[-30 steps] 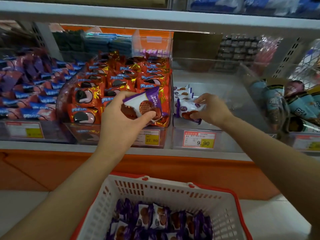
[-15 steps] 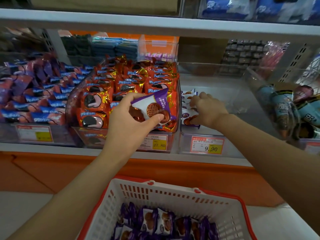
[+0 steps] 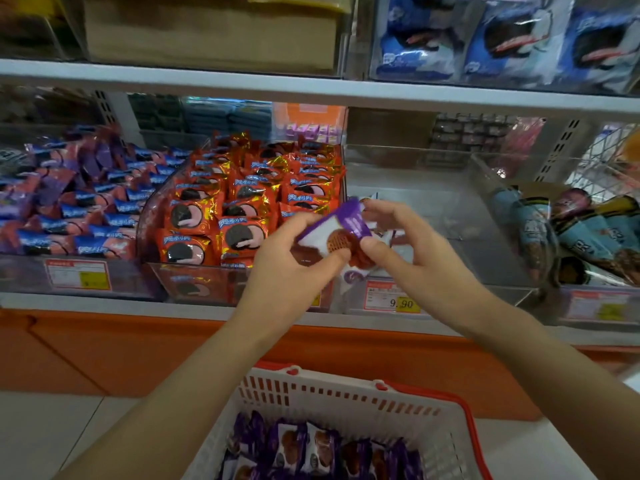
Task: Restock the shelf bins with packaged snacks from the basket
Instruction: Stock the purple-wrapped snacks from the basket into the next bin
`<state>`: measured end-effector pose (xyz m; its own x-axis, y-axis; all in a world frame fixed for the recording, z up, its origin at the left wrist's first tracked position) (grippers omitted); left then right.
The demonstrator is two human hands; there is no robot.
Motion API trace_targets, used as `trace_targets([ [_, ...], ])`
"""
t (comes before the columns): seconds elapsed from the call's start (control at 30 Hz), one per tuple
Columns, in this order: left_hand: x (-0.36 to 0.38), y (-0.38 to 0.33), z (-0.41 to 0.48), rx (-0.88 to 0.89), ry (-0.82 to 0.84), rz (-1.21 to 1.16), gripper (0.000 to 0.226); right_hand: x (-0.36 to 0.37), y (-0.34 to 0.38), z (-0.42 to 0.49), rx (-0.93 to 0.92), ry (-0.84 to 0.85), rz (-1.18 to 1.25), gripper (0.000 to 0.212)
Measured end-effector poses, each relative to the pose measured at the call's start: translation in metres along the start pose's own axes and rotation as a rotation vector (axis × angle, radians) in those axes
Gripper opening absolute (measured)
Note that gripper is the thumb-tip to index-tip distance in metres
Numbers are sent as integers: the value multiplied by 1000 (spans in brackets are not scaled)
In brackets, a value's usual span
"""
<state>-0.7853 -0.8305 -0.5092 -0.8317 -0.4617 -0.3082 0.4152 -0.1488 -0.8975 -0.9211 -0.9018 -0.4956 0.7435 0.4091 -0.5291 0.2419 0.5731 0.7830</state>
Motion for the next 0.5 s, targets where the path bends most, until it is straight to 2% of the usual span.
trace_targets([
  [0.07,5,-7,2,55,48,88,38,-7,7,0,-94,40,-203,62],
  [0.1,6,-9,2,71,59,138,41,-6,9,-1,-100,95,-221,67],
  [0.17,9,-12,4,84,76,204,49,-4,10,-4,-108,178,-250,65],
  [0.2,11,-14,4,95,92,211,52,-3,9,-5,-121,173,-274,57],
  [0.3,17,-15,6,213,99,284,49,-8,1,-5,-89,82,-227,32],
  [0.4,20,-4,4,435,47,670,34,-25,-27,5,121,-80,-88,32],
  [0.5,25,24,-6,526,95,974,43,-42,-47,15,181,-239,-167,33],
])
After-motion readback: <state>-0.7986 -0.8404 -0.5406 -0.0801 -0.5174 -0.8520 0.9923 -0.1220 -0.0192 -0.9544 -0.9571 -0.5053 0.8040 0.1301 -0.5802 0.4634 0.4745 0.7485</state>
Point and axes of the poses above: each hand's wrist, its own z-axis towards the middle knuckle, its own x-axis out of the palm, y = z × x, the point moved 5 cm from there along z, towards the middle knuckle, and after that the axes turned 4 degrees about z, right-handed, at the moved point
